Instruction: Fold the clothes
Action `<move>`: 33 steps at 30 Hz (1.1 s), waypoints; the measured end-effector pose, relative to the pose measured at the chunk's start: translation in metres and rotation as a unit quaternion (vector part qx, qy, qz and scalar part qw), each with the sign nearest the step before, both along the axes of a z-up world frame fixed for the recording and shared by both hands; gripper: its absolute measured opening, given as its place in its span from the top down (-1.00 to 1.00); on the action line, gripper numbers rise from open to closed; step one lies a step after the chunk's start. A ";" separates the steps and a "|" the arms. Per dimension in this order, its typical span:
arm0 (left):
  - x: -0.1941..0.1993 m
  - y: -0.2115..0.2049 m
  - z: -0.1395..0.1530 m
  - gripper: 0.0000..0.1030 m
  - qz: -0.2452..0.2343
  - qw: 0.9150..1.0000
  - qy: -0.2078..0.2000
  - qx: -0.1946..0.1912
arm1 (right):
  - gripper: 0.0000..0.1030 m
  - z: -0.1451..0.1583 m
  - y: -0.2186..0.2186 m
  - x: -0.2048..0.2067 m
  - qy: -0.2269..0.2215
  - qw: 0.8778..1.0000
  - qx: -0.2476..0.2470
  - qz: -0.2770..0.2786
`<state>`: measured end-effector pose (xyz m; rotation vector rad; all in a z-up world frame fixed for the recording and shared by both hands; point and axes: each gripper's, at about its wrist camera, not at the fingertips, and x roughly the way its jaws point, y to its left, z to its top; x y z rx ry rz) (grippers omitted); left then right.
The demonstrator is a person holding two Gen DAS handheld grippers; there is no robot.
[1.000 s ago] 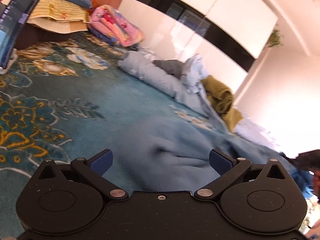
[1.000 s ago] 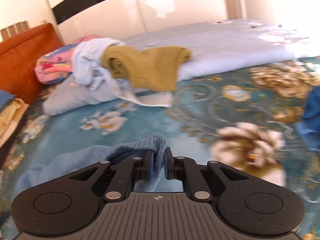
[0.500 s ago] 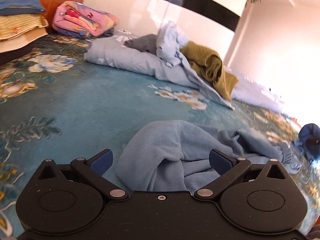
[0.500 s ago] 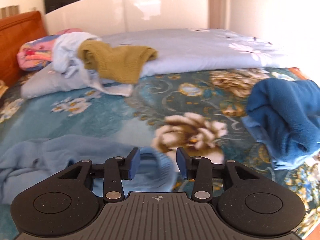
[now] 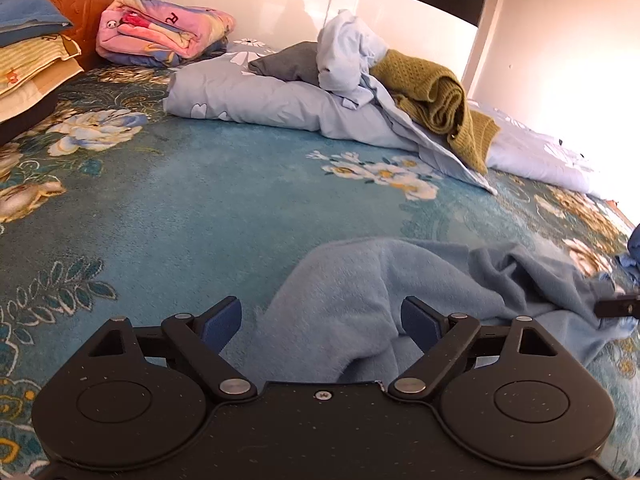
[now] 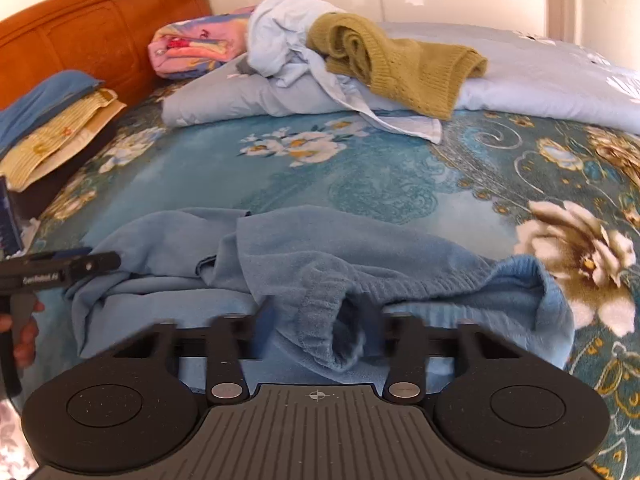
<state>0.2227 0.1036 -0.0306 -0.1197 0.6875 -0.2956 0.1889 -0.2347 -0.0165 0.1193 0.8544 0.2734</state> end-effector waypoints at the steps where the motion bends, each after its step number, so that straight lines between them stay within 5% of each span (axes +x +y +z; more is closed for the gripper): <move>1: 0.003 0.001 0.000 -0.69 0.000 1.000 0.001 -0.008 | 0.82 0.000 -0.001 0.001 0.007 1.000 0.009 0.006; 4: 0.013 -0.002 0.002 -0.74 -0.009 1.000 0.005 -0.020 | 0.89 0.002 -0.006 0.003 0.008 0.999 0.037 0.015; 8: 0.027 -0.014 0.005 -0.80 -0.028 1.000 -0.001 0.006 | 0.90 0.027 -0.039 0.029 -0.046 0.995 0.077 -0.041; 18: 0.061 -0.030 0.011 -0.85 -0.019 1.000 -0.016 0.019 | 0.90 0.062 -0.111 0.143 -0.131 0.980 0.023 -0.150; 23: 0.068 -0.046 0.006 -0.85 -0.048 0.999 -0.009 0.006 | 0.90 0.026 -0.130 0.182 -0.085 0.979 0.007 -0.184; 27: 0.065 -0.064 0.005 -0.85 -0.079 0.997 -0.014 0.013 | 0.68 0.006 -0.132 0.175 -0.064 0.980 0.003 -0.189; 33: 0.052 -0.093 0.008 -0.85 -0.114 0.992 -0.037 0.045 | 0.48 0.019 -0.146 0.110 -0.085 0.976 0.031 -0.196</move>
